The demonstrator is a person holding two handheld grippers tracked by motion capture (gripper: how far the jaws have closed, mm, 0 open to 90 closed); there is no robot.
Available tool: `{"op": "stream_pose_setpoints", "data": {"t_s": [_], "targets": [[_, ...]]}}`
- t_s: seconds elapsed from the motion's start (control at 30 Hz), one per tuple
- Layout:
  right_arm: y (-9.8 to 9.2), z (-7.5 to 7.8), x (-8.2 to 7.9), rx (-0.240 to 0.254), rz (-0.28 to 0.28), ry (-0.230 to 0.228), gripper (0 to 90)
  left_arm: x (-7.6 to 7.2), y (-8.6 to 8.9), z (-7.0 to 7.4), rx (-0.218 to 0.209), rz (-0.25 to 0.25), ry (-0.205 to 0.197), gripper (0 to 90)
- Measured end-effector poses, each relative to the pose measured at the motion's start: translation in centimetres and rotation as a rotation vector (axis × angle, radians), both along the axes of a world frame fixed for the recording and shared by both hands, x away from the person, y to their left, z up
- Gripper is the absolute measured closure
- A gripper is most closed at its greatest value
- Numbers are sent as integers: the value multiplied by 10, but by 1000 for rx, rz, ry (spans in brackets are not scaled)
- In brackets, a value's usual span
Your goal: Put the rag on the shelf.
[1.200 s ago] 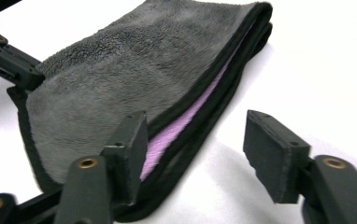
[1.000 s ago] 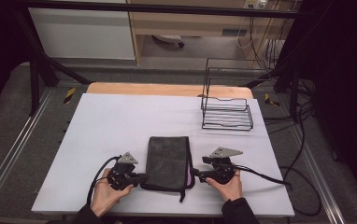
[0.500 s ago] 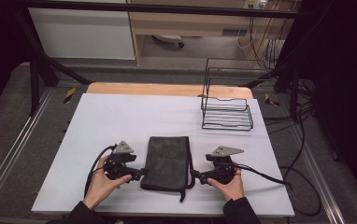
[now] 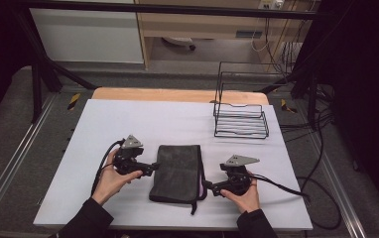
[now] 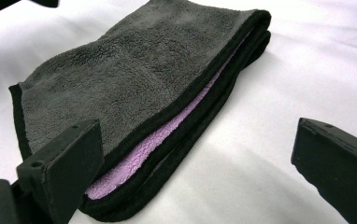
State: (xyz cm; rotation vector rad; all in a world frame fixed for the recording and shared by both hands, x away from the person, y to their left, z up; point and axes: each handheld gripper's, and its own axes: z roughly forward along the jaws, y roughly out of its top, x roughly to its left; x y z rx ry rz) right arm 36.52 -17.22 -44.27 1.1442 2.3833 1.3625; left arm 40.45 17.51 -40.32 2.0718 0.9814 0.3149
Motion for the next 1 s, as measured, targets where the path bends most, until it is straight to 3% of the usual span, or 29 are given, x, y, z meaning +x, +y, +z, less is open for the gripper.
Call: {"op": "stream_pose_setpoints", "data": {"t_s": [0.27, 0.67, 0.8, 1.0], "targets": [[0, -1, -1, 0, 0, 7, 29, 23, -8, 1, 29, 31, 12, 144], [1, -2, -1, -4, 3, 8, 26, 50, -19, -8, -5, 82, 27, 215], [1, -2, -1, -6, 2, 9, 25, 58, -21, -16, 4, 115, 53, 258], [1, -2, -1, -7, 1, 13, 27, 66, -20, -27, 14, 142, 109, 410]]}}
